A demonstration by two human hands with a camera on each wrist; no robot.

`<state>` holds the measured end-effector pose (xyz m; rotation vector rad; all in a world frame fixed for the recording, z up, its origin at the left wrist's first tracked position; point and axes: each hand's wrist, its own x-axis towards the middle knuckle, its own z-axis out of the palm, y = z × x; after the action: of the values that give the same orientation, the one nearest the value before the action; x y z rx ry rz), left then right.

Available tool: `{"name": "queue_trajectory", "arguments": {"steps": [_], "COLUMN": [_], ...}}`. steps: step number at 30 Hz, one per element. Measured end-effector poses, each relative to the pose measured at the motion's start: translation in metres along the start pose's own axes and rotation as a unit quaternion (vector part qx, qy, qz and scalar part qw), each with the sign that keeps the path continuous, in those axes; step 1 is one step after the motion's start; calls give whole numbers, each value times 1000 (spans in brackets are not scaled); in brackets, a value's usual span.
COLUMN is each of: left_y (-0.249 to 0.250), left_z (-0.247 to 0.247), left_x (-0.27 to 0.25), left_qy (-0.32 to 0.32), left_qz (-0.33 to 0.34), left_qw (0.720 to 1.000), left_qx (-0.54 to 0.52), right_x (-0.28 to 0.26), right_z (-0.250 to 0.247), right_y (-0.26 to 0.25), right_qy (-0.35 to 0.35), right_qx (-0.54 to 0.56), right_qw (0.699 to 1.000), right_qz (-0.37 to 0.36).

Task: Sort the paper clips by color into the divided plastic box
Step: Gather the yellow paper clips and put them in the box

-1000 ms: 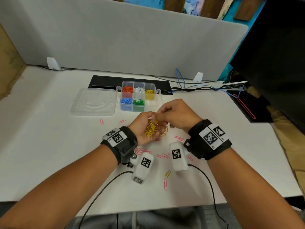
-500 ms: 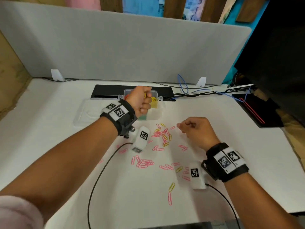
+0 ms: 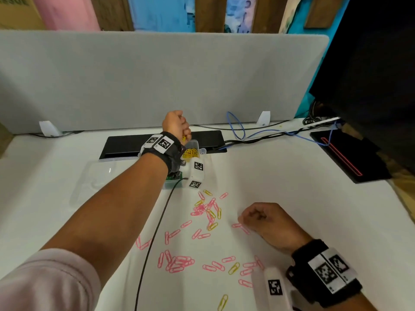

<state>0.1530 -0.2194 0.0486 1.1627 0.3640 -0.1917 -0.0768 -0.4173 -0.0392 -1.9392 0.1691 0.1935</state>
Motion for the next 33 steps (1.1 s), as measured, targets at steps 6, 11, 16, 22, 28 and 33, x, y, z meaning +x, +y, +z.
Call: {"name": "queue_trajectory", "arguments": {"steps": [6,11,16,22,28,33], "left_y": [-14,-19,-23,-26,-26,-23], "left_z": [1,-2,3,0,-6,-5], "left_x": [17,21,19,18,11,8], "left_qy": [5,16,42,61,-16,-46], "left_qz": [6,12,40,16,-43,3], "left_qw": [1000,1000,998,998,999,993], "left_qx": [-29,-18,32,14,-15,113], "right_x": [5,7,8,6,6,3], "right_z": [0,-1,-1,-1,-1,-6], "right_y": [5,5,6,3,2,-2], "right_qy": [6,13,15,13,16,-1], "right_qx": [15,9,6,13,4,3], "right_qw": [1000,1000,1000,1000,999,1000], "right_qz": [11,17,26,22,28,30]}}
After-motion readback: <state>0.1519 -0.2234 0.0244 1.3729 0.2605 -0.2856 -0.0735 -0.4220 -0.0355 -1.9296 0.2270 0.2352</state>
